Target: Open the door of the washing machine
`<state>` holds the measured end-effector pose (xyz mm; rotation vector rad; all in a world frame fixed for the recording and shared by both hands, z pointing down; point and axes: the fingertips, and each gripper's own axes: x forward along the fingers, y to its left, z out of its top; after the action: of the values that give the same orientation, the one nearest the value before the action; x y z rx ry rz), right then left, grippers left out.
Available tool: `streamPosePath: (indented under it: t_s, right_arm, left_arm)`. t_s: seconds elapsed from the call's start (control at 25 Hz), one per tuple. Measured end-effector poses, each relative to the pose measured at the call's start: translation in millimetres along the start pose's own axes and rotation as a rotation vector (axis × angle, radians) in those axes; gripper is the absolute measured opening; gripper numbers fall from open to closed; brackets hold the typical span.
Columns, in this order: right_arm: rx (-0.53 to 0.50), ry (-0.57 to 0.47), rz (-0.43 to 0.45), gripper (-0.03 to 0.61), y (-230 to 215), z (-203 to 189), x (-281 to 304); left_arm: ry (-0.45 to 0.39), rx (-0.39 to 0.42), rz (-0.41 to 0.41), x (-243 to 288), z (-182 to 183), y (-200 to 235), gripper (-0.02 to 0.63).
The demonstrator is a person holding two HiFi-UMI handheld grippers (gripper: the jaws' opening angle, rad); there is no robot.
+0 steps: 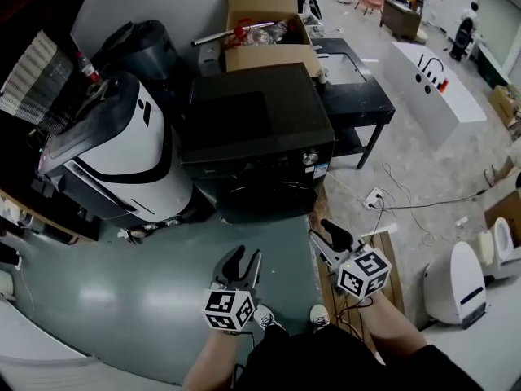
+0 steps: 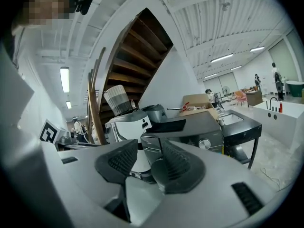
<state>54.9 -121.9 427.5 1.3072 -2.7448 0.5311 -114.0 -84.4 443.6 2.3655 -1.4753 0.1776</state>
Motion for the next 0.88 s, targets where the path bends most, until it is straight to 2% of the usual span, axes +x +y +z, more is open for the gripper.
streamPosePath:
  t_s: [0.48, 0.88]
  right_arm:
    - [-0.07, -0.006, -0.079, 0.218, 37.7, 2.9, 52.1]
    - [-0.143, 0.018, -0.127, 0.225, 46.6, 1.4, 66.2]
  left_arm:
    - [-0.002, 0.057, -0.121, -2.7, 18.7, 61.2, 0.198]
    - [-0.005, 0.071, -0.177, 2.6, 21.3, 75.4, 0.198]
